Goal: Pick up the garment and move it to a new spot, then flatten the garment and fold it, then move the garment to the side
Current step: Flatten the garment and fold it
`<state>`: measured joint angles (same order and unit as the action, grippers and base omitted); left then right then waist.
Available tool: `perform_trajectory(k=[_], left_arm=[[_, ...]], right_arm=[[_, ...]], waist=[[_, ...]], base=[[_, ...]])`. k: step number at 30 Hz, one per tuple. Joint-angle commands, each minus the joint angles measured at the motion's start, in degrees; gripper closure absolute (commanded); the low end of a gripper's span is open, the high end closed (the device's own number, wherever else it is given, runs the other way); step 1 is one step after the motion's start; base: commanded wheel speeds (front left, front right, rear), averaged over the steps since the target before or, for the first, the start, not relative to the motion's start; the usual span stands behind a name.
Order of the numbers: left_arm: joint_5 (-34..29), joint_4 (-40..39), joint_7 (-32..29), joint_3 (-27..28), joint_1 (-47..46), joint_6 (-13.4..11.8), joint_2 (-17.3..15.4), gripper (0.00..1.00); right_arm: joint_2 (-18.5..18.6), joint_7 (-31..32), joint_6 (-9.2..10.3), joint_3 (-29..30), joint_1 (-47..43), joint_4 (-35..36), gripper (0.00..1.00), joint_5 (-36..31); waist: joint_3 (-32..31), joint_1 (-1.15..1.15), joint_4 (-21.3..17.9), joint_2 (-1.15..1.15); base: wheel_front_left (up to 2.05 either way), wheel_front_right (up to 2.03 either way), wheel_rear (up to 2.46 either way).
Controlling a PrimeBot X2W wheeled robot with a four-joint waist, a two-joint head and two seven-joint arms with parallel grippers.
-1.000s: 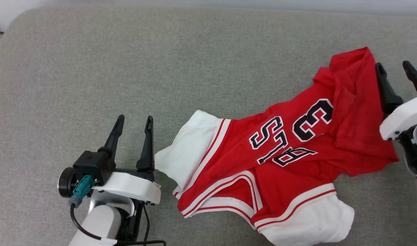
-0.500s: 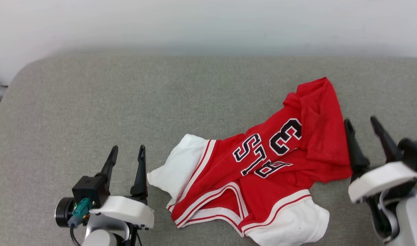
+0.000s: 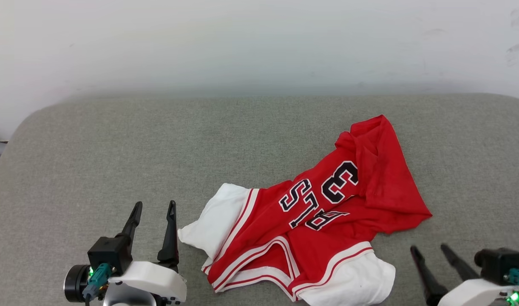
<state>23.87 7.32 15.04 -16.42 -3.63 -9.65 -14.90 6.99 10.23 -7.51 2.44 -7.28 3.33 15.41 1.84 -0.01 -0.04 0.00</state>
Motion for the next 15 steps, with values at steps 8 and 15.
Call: perform_trajectory(k=[8, 15], left_arm=[[0.25, -0.4, 0.01, -0.36, 0.15, -0.2, 0.01, 0.0], [0.09, -0.51, 0.07, -1.0, -1.83, 0.5, 0.66, 0.0]], right_arm=[[4.14, 21.19, 0.03, -3.82, -6.6, 7.1, 0.0, 6.26], [5.42, 27.72, 0.03, -7.25, -5.21, 8.79, 0.0, 9.75]], waist=[[0.64, 0.01, -0.03, 0.0], [3.55, 0.01, 1.8, 0.0]], base=[[0.0, 0.0, 0.0], [0.0, 0.0, 0.0]])
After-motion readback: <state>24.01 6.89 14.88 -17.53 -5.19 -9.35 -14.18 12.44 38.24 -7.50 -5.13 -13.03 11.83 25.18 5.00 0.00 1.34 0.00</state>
